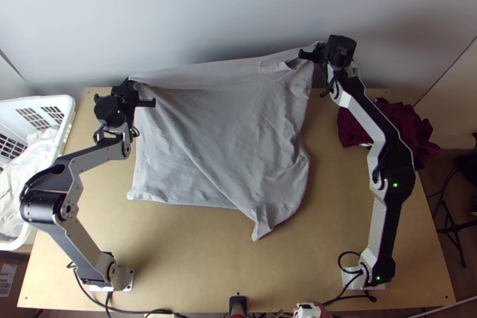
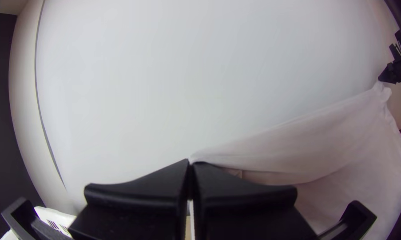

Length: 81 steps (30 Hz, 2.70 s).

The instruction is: Fold the t-shirt

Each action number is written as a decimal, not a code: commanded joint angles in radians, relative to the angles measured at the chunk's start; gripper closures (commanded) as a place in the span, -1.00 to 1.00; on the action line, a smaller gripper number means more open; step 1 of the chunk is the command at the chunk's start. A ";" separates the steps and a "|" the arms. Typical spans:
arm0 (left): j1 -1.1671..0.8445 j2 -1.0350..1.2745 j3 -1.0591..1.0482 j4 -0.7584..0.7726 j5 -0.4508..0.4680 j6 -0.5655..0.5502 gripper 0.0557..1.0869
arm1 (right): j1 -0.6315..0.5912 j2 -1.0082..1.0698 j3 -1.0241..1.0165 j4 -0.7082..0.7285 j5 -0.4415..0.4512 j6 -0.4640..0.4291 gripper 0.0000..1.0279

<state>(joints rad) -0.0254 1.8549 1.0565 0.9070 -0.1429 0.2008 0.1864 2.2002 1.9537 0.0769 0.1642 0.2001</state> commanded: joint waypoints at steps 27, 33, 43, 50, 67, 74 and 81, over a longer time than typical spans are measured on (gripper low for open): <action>-0.008 0.079 -0.101 -0.008 0.042 0.143 0.92 | 0.151 -0.402 -0.639 -0.048 0.046 -0.034 0.94; 0.021 0.021 -0.171 -0.011 0.060 0.115 0.92 | 0.151 -0.491 -0.725 -0.074 0.044 -0.031 0.94; 0.058 -0.066 -0.294 -0.011 0.068 0.091 0.92 | 0.197 -0.629 -0.846 -0.183 0.037 -0.027 0.95; 0.028 -0.085 -0.359 -0.011 0.068 0.080 0.92 | 0.223 -0.577 -0.900 -0.204 0.031 -0.027 0.95; 0.061 -0.407 -0.406 -0.392 0.085 0.127 -0.73 | 0.223 -0.763 -0.977 -0.333 -0.045 -0.019 -0.93; 0.111 -0.766 -0.498 -0.678 0.151 0.129 -0.73 | 0.292 -1.053 -1.044 -0.635 -0.166 0.085 -0.93; 0.177 -1.034 -0.573 -1.002 0.316 0.183 -0.73 | 0.298 -1.205 -1.155 -0.782 -0.242 0.073 -0.93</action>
<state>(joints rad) 0.1005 1.0664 0.5526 0.1570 0.0643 0.3428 0.4641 1.1538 0.8925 -0.5713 -0.0040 0.2653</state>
